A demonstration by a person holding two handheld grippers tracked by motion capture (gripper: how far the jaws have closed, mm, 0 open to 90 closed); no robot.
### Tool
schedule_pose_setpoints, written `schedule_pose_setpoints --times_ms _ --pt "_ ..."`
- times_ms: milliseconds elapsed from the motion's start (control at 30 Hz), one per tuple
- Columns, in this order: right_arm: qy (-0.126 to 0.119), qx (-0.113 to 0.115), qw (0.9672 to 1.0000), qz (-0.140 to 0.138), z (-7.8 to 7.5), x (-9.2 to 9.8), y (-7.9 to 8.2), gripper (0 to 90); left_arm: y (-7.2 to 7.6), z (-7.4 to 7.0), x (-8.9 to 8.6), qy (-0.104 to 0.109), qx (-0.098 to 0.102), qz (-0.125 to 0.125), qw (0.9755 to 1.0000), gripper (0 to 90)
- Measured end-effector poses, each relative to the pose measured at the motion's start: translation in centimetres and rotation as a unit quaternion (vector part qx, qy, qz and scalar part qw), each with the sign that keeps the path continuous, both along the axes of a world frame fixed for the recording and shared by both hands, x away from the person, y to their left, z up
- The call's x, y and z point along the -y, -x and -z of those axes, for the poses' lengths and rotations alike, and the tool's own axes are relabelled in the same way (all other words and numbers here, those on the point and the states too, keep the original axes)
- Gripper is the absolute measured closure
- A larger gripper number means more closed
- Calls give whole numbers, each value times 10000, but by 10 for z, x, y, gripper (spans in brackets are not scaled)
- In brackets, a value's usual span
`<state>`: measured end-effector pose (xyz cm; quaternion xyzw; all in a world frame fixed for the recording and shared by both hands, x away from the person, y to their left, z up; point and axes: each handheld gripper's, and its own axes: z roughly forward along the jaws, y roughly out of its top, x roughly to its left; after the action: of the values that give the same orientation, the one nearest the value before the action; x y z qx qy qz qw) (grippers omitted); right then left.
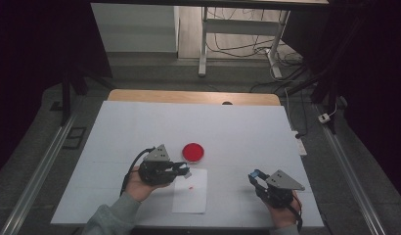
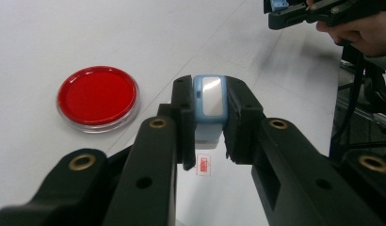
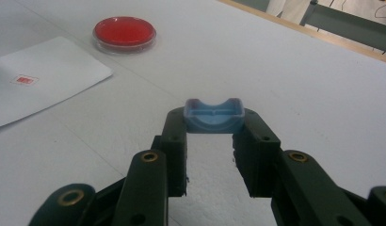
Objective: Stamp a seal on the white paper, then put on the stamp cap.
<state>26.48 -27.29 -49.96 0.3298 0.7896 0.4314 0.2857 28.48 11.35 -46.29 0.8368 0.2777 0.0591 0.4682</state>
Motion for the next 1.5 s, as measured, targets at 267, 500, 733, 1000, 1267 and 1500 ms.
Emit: schedule_pose_setpoints --times_ms 267,500,733,1000,1267,1500 --pt "7 -7 10000 13 1 0 -1 659 -3 -4 -12 215 -69 -174 9996 758" --pt "9 2 10000 8 1 0 -1 659 -4 -6 -17 289 -76 -227 9993 758" --pt "-12 -14 10000 23 1 0 -1 659 -2 -6 -15 249 -86 -181 9995 758" --pt "13 -3 10000 22 1 0 -1 659 -2 -6 -14 276 -88 -180 9994 758" --pt "50 -17 10000 9 1 -2 -1 659 -3 -5 -13 279 -100 -145 9995 758" --pt "27 -20 10000 -45 2 -5 -1 659 -3 -5 -12 291 -143 -114 9994 758"
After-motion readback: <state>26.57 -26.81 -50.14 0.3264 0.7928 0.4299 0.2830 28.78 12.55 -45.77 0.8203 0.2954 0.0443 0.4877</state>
